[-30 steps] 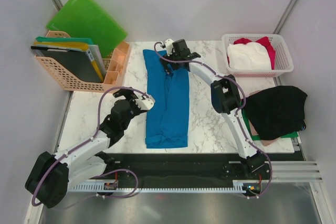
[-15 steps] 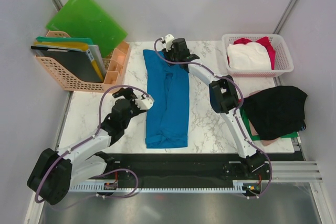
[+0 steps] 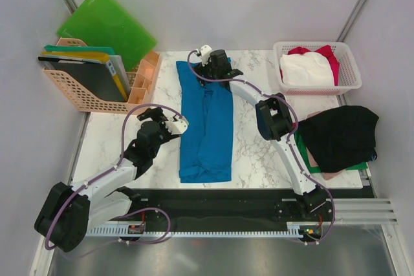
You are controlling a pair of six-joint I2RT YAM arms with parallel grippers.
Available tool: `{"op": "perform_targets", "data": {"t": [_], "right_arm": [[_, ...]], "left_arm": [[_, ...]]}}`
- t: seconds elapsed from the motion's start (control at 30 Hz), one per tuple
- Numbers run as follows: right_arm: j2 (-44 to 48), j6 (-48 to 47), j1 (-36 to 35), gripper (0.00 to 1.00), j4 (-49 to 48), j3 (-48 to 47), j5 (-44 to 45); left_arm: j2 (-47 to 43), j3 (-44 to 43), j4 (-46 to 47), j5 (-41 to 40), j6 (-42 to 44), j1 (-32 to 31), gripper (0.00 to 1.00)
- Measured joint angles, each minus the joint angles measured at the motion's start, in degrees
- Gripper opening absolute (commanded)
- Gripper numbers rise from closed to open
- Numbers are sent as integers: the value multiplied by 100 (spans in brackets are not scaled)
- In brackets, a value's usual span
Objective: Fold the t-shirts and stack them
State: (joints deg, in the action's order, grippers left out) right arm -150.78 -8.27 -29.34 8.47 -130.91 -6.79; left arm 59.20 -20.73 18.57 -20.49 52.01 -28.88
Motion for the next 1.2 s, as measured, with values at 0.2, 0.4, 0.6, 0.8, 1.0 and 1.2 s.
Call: {"op": "perform_targets", "data": {"t": [0.2, 0.4, 0.6, 0.8, 1.0, 1.2], "right_arm": [[-26, 0, -50, 0, -83, 0, 15], [-33, -42, -72, 2, -170, 85, 15], [-33, -118, -94, 86, -203, 286, 85], [-33, -256, -127, 72, -249, 356, 197], [-33, -264, -168, 0, -420, 468, 212], [-31, -308, -203, 6, -466, 490, 238]], "left_arm": [[0, -15, -42, 2, -2, 31, 100], [0, -31, -66, 4, -2, 31, 100], [2, -33, -149, 7, -2, 33, 100], [13, -33, -216, 7, -2, 59, 100], [42, -33, -227, 11, -2, 59, 100], [98, -72, -262, 28, -2, 59, 100]]}}
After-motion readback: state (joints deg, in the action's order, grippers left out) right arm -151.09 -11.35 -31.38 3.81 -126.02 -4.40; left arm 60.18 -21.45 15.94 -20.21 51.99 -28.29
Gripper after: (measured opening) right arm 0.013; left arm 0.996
